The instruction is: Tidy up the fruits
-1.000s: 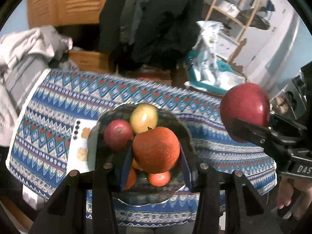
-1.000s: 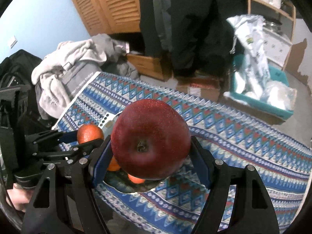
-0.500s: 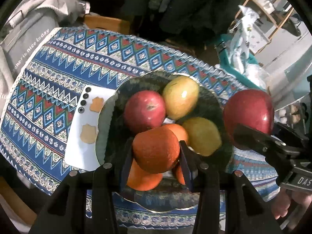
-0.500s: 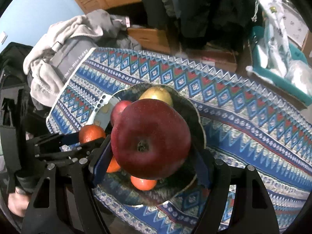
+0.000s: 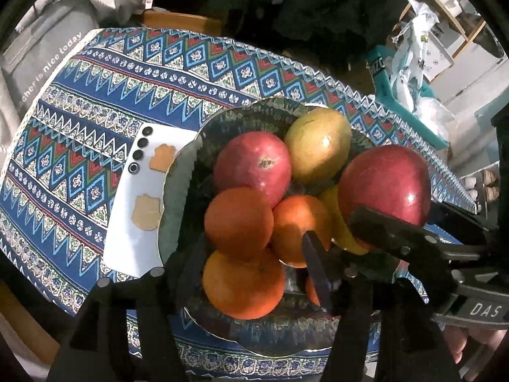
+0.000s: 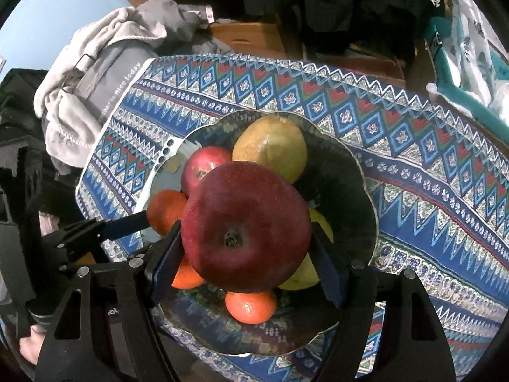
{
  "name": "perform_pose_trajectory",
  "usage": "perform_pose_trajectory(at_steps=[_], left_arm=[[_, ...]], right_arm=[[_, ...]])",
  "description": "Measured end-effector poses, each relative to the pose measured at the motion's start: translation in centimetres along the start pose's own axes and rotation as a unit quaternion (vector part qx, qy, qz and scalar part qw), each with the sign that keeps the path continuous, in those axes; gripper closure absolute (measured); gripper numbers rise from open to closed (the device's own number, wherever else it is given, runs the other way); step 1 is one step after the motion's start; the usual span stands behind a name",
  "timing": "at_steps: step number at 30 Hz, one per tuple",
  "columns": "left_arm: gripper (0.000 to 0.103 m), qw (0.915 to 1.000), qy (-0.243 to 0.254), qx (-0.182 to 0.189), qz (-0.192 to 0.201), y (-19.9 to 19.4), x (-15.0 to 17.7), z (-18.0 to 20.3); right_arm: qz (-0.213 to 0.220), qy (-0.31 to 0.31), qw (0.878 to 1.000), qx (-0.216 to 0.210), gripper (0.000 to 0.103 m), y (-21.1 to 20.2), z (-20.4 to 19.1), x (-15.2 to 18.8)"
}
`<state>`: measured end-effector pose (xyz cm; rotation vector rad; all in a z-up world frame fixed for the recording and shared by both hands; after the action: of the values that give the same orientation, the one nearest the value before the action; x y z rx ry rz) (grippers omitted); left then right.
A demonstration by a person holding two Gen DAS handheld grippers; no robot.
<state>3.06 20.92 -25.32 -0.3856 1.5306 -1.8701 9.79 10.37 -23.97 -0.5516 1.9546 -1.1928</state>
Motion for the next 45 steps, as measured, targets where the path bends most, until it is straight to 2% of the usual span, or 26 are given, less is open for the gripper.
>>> perform_pose_trajectory(at_steps=[5,8,10,21,26,40,43,45], left_arm=[[0.039,0.9999,0.001,-0.011,-0.006,0.3,0.2,-0.2],[0.034,0.9999,0.002,-0.010,-0.004,-0.1,0.4,-0.1],[0.033,0.9999,0.008,-0.008,-0.003,-0.4,0.6,0.2],[0.030,0.9985,0.050,-0.014,0.016,-2.6,2.0,2.1],[0.030,0.9974,0.061,-0.019,0.035,-4.3,2.2,2.5],[0.030,0.9905,0.097,0.009,0.097,-10.7,3.1,4.9],[0.024,0.9887,0.097,0.017,0.112,-12.0,3.2,5.4],[0.024,0.9871,0.100,0.022,0.123,-12.9,3.2,5.7]], right_arm=[[0.004,0.000,1.000,-0.007,0.026,-0.3,-0.3,-0.2],[0.016,-0.001,1.000,-0.007,0.026,-1.1,-0.4,-0.4],[0.024,-0.003,1.000,-0.011,0.026,-1.7,-0.5,-0.6],[0.038,-0.025,0.999,0.014,0.026,-3.8,-1.2,-0.3],[0.056,-0.041,0.997,0.035,0.026,-6.1,-1.7,-0.1],[0.111,-0.033,0.988,0.098,0.024,-14.6,-1.3,1.3],[0.125,-0.032,0.986,0.107,0.024,-16.6,-1.3,1.9],[0.136,-0.032,0.983,0.116,0.024,-17.8,-1.4,2.2]])
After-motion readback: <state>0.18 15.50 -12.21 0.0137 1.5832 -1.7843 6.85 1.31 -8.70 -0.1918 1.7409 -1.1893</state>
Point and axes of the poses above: each gripper's, at about its wrist camera, not at the fingertips, and y roughly the way its jaws point, z to its right, x to its underside, the point moved 5 cm from there along y, roughly the way its jaws point, and after that the axes turned 15 degrees about -y, right-handed, at the moved point
